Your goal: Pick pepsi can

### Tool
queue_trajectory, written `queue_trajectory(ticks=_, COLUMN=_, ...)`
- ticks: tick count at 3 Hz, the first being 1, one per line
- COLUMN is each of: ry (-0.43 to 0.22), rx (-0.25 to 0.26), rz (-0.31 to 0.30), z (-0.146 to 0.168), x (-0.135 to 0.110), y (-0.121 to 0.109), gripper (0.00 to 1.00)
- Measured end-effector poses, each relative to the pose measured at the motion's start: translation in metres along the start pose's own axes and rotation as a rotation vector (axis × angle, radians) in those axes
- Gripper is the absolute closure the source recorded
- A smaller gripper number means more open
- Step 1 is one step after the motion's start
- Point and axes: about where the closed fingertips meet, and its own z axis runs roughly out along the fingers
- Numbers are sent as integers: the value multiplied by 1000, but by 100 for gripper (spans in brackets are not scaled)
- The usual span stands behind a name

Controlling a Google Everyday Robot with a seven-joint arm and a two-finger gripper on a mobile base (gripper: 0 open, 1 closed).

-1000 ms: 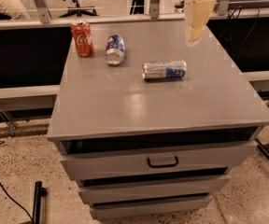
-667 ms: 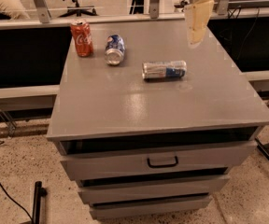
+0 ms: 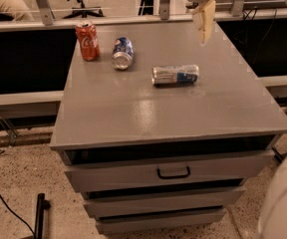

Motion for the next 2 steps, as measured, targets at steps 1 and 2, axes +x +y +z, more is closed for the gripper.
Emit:
queue_trajectory(ticks=1, ry=10, rx=-8, rz=-144, z=17, x=0, y=-14, gripper=0)
queue_trajectory(ticks=2, ry=13, rx=-8, rz=-163, z=19, x=1, y=-15, gripper=0)
